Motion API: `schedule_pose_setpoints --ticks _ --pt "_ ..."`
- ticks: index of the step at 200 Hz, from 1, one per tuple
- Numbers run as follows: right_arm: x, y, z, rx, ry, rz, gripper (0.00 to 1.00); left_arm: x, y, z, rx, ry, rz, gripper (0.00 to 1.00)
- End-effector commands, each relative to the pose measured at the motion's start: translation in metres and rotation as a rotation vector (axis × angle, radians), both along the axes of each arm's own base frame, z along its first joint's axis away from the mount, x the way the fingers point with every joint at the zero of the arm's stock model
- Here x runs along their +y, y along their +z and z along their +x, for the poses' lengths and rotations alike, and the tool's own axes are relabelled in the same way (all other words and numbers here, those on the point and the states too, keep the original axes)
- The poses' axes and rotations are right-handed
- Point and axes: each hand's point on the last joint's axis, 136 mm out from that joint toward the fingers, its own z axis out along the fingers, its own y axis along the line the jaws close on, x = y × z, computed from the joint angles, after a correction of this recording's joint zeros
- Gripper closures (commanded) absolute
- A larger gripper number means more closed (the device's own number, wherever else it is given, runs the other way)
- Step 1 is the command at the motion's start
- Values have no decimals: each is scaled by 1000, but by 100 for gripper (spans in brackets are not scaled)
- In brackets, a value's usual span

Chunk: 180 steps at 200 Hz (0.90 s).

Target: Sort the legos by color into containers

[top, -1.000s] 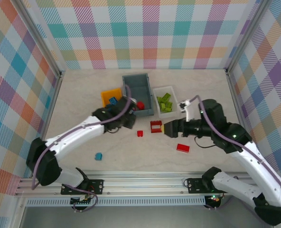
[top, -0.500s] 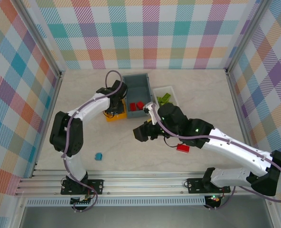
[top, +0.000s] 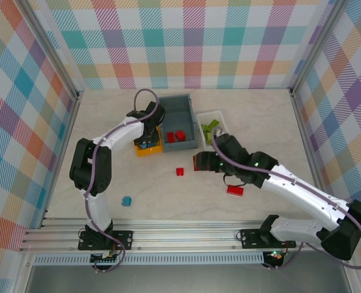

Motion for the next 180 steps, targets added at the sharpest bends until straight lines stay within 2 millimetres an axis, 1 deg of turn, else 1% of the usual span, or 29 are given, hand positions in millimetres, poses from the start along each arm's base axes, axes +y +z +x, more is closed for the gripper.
schedule_pose_setpoints --ticks 1,13,25,41,50,62,76,93,107,120,150,162,180 --pt "-55 -43 -5 215 -231 -60 20 1 13 3 -36 6 -25 47" --pt "-74 -54 -3 265 -307 -67 18 1 20 0 -51 3 -28 47" --pt "-96 -66 -1 312 -392 -70 17 -2 31 -3 -79 -6 -31 46" --pt "-121 -87 1 385 -496 -32 16 -8 54 -8 -137 -25 -44 45" --pt "-131 -98 3 417 -537 -12 16 -15 68 -12 -171 -43 -59 44" --pt "-142 -113 7 453 -574 9 15 -29 86 -21 -218 -84 -90 42" --pt "-149 -129 14 485 -592 16 14 -55 106 -35 -275 -164 -137 39" --pt "-154 -140 22 503 -584 -5 12 -84 122 -58 -314 -262 -183 38" --pt "-153 -147 30 510 -563 -2 11 -105 129 -78 -335 -326 -221 38" --pt "-154 -152 36 511 -553 -20 10 -121 130 -96 -339 -374 -252 38" --pt "-169 -169 46 539 -573 -80 11 -146 128 -133 -351 -443 -330 38" --pt "-175 -174 51 540 -578 -97 13 -155 129 -147 -357 -477 -349 38" --pt "-176 -180 61 528 -558 -105 16 -164 130 -163 -361 -508 -363 38"
